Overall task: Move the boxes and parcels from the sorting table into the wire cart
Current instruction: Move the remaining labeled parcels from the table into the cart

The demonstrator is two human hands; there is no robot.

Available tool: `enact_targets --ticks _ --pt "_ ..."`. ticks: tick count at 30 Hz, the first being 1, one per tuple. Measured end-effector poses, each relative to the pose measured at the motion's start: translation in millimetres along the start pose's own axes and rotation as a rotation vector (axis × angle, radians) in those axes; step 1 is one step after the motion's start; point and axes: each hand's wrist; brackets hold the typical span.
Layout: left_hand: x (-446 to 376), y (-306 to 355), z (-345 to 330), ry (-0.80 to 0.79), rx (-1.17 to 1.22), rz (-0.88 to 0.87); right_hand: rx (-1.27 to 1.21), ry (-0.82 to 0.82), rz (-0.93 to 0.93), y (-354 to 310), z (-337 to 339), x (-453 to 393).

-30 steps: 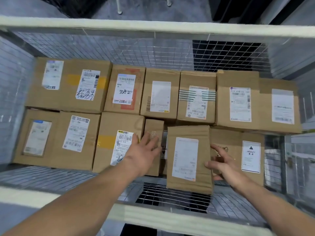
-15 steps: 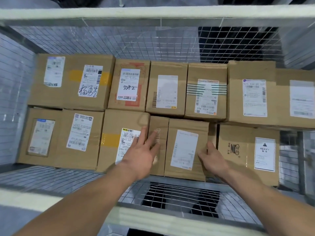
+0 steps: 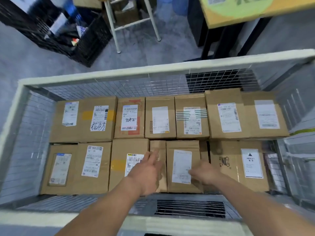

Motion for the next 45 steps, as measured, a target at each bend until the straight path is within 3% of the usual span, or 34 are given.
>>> enact_targets --ticks 7,12,24,34,45 --pt "62 28 45 0.180 -0.107 -0.019 -0.240 0.210 0.029 -36 25 111" --pt "104 68 100 0.238 -0.070 -0.116 -0.140 0.396 0.141 -58 54 208" --pt "203 245 208 0.621 -0.308 -0.591 -0.035 0.963 0.146 -17 116 428" --pt "314 383 163 0.801 -0.431 -0.911 -0.010 1.226 0.072 94 79 558" --pt "421 497 59 0.742 -0.496 -1.156 -0.074 1.472 -0.103 225 10 670"
Point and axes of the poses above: each hand's wrist, its own x-axis away from the middle knuckle, its own z-axis out of the back of the hand, y = z × x, and after that the axes turned 7 degrees about z, right-handed
